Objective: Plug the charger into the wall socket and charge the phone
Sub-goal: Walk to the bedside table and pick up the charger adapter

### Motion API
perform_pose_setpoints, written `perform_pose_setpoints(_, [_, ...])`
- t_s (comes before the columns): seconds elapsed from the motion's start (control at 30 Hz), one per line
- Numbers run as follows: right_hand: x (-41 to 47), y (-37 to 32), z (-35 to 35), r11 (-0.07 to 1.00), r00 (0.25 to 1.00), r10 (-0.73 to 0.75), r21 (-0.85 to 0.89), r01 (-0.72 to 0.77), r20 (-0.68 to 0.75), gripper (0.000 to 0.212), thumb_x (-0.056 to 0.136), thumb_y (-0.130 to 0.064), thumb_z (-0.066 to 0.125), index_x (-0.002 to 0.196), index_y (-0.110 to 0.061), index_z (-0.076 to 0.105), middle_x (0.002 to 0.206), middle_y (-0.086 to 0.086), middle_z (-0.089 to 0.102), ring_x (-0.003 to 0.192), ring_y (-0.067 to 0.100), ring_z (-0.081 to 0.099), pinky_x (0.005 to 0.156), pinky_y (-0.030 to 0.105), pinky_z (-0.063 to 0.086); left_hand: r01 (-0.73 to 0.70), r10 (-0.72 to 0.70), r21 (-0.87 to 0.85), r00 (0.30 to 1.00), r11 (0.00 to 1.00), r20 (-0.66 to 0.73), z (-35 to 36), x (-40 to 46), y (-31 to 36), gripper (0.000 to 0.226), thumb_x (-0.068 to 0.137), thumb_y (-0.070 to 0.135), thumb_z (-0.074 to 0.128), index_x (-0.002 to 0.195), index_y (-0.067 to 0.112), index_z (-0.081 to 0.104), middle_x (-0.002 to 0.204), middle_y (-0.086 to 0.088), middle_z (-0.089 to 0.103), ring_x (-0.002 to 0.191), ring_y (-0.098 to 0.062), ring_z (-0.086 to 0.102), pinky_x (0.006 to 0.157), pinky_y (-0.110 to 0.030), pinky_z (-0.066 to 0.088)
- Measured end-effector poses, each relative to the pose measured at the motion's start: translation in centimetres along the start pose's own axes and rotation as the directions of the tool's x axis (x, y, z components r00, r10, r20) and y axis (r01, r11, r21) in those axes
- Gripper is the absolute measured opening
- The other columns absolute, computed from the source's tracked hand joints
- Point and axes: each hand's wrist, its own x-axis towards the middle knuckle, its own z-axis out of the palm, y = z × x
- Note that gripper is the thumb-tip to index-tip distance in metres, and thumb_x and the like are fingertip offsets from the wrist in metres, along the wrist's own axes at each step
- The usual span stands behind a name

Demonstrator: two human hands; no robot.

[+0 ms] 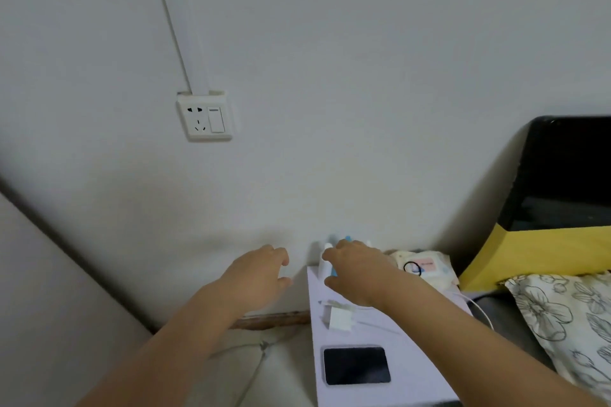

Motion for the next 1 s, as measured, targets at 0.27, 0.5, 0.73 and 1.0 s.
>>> perform_pose_setpoints(0.27, [5.5, 0.9, 3.2, 0.98, 0.983, 0.175, 0.085, -0.179, 0.059, 0.043, 0.092, -0.026, 0.044, 0.132, -0.01, 0.042, 0.127, 0.014, 0.055, 0.112, 0.03, 0.053, 0.091, 0.039, 0.043, -0.141, 0.132, 0.053, 0.981, 0.989, 0.142, 0.7, 7.6, -2.6, 0.035, 0.09, 0.034, 0.046, 0.121, 0.017, 0.047, 0.127, -0.006, 0.052, 0.114, -0.025, 0.051, 0.096, -0.036, 0.043])
perform_pose_setpoints(0.5, [8.0, 2.8, 8.0, 0.932, 0.935, 0.316, 0.132, -0.338, 0.163, 0.035, 0.094, -0.028, 0.044, 0.125, -0.013, 0.046, 0.125, 0.012, 0.052, 0.113, 0.03, 0.05, 0.093, 0.04, 0.042, -0.204, 0.186, 0.05, 0.954, 0.978, 0.236, 5.3, 12.7, -3.3, 0.031, 0.088, 0.034, 0.047, 0.113, 0.015, 0.052, 0.121, -0.009, 0.056, 0.107, -0.028, 0.054, 0.089, -0.034, 0.044])
perform_pose_setpoints(0.73, [9.6, 5.4, 14.6, 0.896, 0.884, 0.378, 0.132, -0.424, 0.274, 0.029, 0.094, -0.022, 0.041, 0.121, -0.013, 0.046, 0.122, 0.01, 0.052, 0.111, 0.027, 0.049, 0.088, 0.035, 0.041, -0.183, 0.166, 0.023, 0.933, 0.983, 0.319, 12.3, 17.0, -3.9, 0.027, 0.086, 0.032, 0.049, 0.107, 0.016, 0.053, 0.115, -0.009, 0.06, 0.104, -0.03, 0.057, 0.087, -0.034, 0.046])
perform_pose_setpoints(1.0, [11.1, 7.9, 22.2, 0.87, 0.845, 0.386, 0.16, -0.467, 0.369, 0.028, 0.093, -0.017, 0.041, 0.12, -0.013, 0.044, 0.119, 0.009, 0.052, 0.108, 0.026, 0.049, 0.085, 0.033, 0.041, -0.162, 0.142, 0.023, 0.918, 0.987, 0.371, 20.4, 20.5, -4.3, 0.028, 0.089, 0.029, 0.049, 0.113, 0.014, 0.051, 0.119, -0.008, 0.057, 0.107, -0.026, 0.055, 0.092, -0.036, 0.046])
